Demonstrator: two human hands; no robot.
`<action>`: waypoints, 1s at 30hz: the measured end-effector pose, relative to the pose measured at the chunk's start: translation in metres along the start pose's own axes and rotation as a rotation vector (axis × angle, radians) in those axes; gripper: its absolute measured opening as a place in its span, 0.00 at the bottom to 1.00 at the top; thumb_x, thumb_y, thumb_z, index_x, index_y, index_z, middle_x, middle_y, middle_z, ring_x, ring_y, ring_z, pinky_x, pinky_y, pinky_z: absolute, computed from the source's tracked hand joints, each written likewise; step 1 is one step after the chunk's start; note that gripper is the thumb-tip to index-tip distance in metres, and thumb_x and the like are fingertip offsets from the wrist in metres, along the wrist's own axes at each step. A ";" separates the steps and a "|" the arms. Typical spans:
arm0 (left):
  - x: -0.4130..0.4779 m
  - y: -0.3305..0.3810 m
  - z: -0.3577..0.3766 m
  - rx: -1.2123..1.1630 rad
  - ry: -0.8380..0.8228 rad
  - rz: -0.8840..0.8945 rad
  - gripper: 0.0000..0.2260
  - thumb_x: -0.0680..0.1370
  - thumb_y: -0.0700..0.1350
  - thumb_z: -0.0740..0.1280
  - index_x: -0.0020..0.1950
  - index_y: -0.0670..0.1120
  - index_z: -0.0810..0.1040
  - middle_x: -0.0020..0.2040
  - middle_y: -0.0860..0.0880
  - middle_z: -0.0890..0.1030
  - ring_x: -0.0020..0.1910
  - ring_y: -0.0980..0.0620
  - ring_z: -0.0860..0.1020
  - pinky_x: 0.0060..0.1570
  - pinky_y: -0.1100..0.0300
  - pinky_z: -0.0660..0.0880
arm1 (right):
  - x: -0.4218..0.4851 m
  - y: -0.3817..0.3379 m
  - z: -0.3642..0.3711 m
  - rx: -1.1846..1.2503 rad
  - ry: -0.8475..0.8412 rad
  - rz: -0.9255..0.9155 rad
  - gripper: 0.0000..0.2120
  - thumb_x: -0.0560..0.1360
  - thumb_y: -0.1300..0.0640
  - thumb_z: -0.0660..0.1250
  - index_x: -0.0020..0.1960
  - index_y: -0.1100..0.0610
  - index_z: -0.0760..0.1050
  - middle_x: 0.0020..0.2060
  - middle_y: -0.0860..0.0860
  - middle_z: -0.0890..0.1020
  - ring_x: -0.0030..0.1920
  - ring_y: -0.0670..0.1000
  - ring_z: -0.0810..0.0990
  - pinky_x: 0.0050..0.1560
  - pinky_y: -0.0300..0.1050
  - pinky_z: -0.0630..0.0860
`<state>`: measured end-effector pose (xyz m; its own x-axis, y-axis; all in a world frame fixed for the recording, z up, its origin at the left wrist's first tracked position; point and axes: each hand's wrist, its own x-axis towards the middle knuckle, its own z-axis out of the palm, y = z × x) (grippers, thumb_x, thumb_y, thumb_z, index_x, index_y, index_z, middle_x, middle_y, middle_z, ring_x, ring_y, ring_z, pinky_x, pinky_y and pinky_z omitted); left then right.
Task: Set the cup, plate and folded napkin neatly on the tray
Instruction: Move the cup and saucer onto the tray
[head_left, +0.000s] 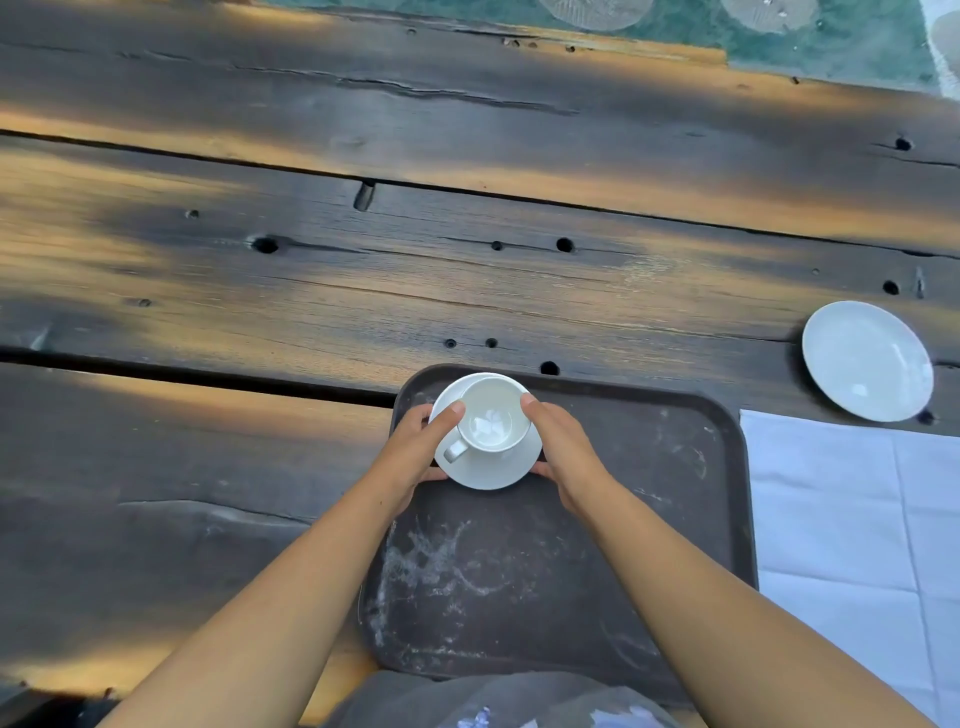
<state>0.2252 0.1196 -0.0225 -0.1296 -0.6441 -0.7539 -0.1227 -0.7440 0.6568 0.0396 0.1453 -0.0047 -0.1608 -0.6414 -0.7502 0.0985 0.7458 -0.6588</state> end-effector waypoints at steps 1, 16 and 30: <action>0.000 0.001 -0.001 0.001 0.005 0.001 0.25 0.76 0.62 0.67 0.67 0.50 0.72 0.63 0.50 0.78 0.59 0.51 0.79 0.50 0.50 0.81 | 0.000 -0.001 0.001 -0.005 0.000 -0.004 0.14 0.77 0.41 0.64 0.54 0.49 0.77 0.59 0.51 0.80 0.59 0.53 0.80 0.62 0.59 0.78; 0.002 0.006 -0.008 0.094 0.016 -0.009 0.29 0.72 0.67 0.67 0.68 0.55 0.68 0.62 0.58 0.73 0.58 0.55 0.75 0.60 0.44 0.78 | 0.007 -0.003 0.004 -0.001 -0.009 0.000 0.19 0.78 0.41 0.64 0.58 0.55 0.77 0.55 0.49 0.83 0.54 0.49 0.82 0.49 0.49 0.81; -0.052 0.008 -0.009 0.515 0.073 0.341 0.36 0.69 0.57 0.75 0.73 0.54 0.64 0.61 0.58 0.68 0.61 0.53 0.68 0.58 0.57 0.69 | -0.041 0.009 -0.018 -0.505 0.072 -0.239 0.37 0.73 0.38 0.66 0.76 0.55 0.62 0.69 0.54 0.69 0.67 0.54 0.72 0.65 0.49 0.70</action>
<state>0.2397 0.1455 0.0218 -0.1793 -0.8547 -0.4872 -0.5474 -0.3248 0.7712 0.0290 0.1817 0.0216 -0.1897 -0.8025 -0.5656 -0.4285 0.5860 -0.6877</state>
